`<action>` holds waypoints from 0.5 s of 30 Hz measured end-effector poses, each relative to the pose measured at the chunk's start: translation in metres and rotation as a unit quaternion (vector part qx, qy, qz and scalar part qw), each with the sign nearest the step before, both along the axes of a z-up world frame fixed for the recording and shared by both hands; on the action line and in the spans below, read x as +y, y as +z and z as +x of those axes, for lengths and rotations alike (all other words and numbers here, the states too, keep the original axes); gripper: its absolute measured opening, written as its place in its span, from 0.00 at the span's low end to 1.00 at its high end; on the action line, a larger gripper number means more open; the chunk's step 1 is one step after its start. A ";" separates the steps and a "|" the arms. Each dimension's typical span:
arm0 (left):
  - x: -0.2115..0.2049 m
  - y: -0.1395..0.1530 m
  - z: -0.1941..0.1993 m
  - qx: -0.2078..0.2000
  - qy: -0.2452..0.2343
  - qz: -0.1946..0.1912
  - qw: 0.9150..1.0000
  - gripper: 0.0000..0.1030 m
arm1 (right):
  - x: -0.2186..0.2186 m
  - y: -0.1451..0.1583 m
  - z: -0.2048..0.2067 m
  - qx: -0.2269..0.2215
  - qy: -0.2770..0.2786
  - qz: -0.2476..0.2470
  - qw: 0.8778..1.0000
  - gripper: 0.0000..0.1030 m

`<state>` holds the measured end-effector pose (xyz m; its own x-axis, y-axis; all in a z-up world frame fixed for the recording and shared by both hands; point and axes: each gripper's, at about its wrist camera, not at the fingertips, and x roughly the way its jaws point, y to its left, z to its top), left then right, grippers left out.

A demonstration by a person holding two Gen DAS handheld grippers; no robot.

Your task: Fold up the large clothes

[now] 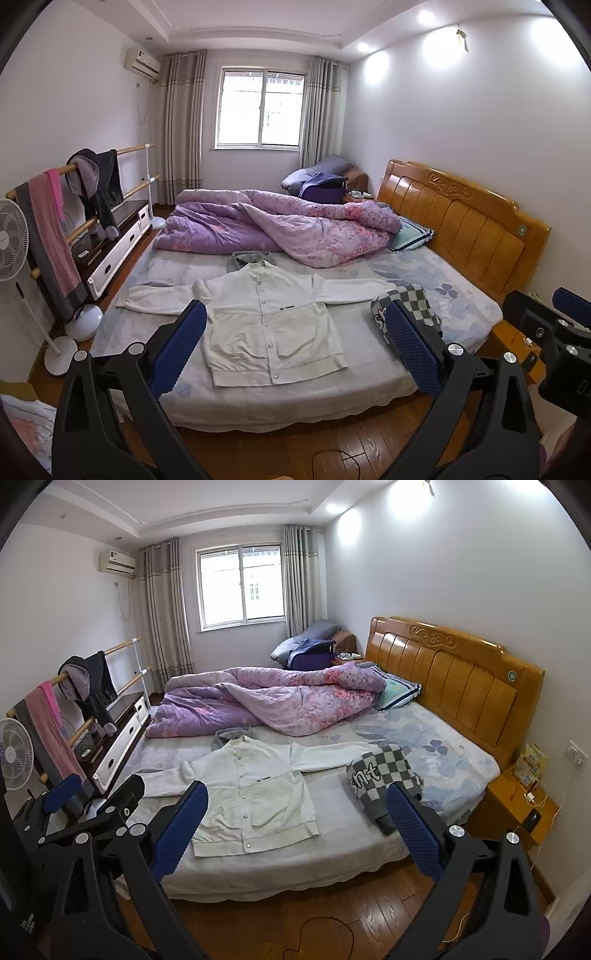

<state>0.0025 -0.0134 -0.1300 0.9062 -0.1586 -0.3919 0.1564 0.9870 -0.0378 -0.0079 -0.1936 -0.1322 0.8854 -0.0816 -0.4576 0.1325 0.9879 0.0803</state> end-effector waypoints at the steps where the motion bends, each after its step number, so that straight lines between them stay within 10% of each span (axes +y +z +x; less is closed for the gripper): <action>1: 0.001 0.001 -0.001 -0.003 0.001 0.002 1.000 0.95 | 0.002 0.000 0.001 -0.001 -0.002 -0.003 1.000 0.91; 15: 0.000 0.002 0.002 -0.005 0.008 0.010 1.000 0.95 | 0.003 -0.003 0.010 -0.001 0.007 -0.008 1.000 0.91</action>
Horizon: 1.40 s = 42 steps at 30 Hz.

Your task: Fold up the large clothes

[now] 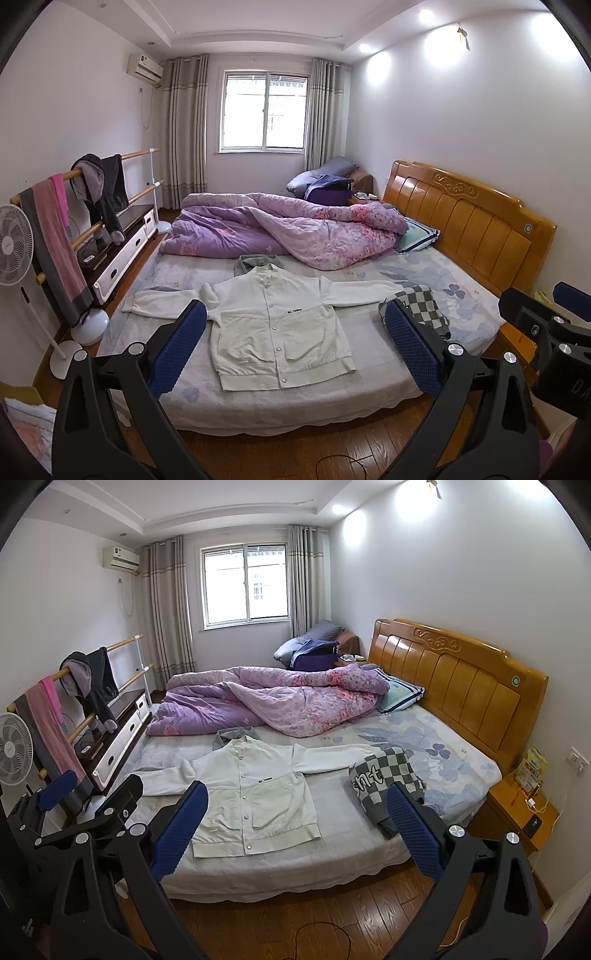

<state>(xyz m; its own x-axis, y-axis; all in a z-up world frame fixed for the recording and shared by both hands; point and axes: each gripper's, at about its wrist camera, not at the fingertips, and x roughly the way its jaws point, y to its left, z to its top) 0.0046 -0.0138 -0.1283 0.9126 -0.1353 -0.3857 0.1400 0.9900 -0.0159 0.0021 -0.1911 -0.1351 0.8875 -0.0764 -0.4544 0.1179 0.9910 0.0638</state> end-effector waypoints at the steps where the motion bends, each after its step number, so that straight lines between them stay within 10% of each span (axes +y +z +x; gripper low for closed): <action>1: -0.001 0.000 0.000 -0.001 0.001 0.000 1.000 0.95 | 0.001 0.000 0.000 0.000 0.001 0.001 1.000 0.91; 42: 0.004 -0.009 0.013 -0.005 0.017 0.008 1.000 0.95 | 0.004 -0.008 0.022 0.015 0.017 0.007 1.000 0.91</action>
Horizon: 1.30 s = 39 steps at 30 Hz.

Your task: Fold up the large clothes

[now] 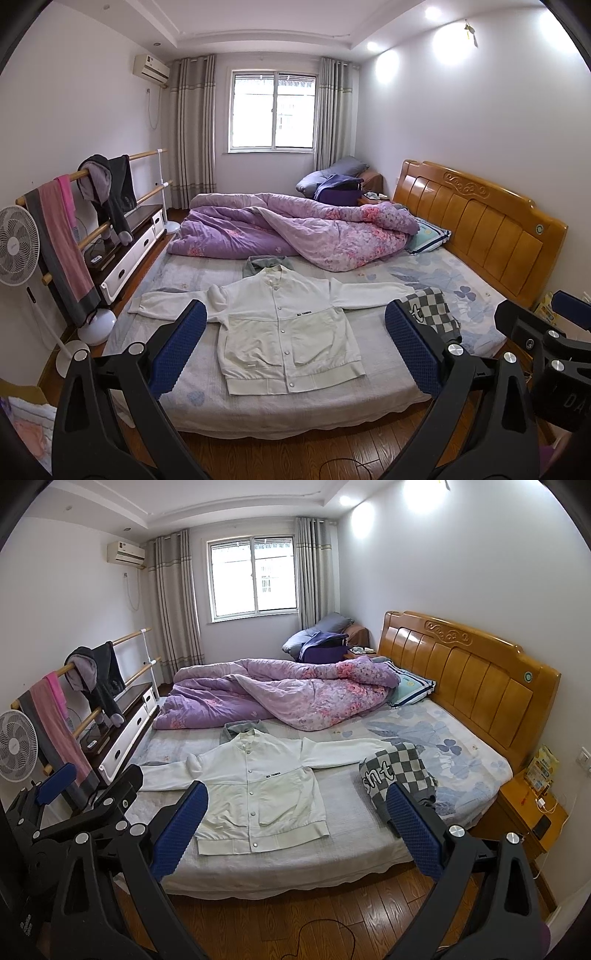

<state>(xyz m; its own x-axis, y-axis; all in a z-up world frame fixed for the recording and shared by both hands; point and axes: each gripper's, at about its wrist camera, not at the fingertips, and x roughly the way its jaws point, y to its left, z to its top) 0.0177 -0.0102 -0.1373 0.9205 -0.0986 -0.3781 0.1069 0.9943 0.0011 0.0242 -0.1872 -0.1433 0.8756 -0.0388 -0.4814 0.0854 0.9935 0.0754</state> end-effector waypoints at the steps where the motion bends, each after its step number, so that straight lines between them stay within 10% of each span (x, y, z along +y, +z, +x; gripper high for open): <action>1: 0.000 0.001 0.000 0.001 0.000 0.000 1.000 0.95 | 0.000 0.000 0.001 0.000 0.001 0.000 1.000 0.91; 39: 0.010 0.002 0.003 0.002 0.000 0.000 1.000 0.95 | -0.003 -0.003 0.012 0.007 0.006 0.002 1.000 0.91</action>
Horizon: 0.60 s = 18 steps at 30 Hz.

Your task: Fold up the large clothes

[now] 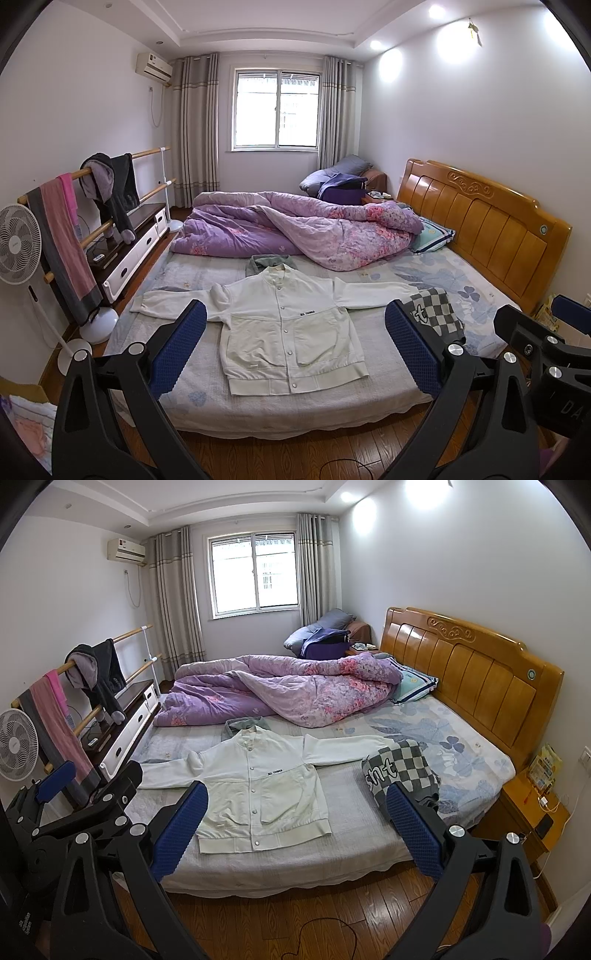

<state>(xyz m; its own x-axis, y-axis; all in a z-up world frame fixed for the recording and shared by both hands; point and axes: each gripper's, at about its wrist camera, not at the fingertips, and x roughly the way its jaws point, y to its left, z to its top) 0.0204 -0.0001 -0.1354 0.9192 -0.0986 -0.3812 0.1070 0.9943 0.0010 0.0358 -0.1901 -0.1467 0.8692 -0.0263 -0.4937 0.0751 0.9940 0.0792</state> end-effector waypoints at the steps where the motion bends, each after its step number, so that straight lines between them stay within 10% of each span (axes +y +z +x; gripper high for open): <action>1: 0.000 0.000 0.000 0.000 0.000 0.000 1.000 0.95 | 0.000 0.000 0.000 0.000 0.000 0.000 1.000 0.91; 18: 0.003 0.001 0.001 0.000 0.000 0.001 1.000 0.95 | 0.001 0.000 0.000 0.000 0.000 0.002 1.000 0.91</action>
<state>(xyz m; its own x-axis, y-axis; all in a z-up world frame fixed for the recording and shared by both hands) 0.0210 0.0033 -0.1346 0.9194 -0.0986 -0.3807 0.1079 0.9942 0.0031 0.0353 -0.1893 -0.1466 0.8690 -0.0239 -0.4942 0.0741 0.9938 0.0823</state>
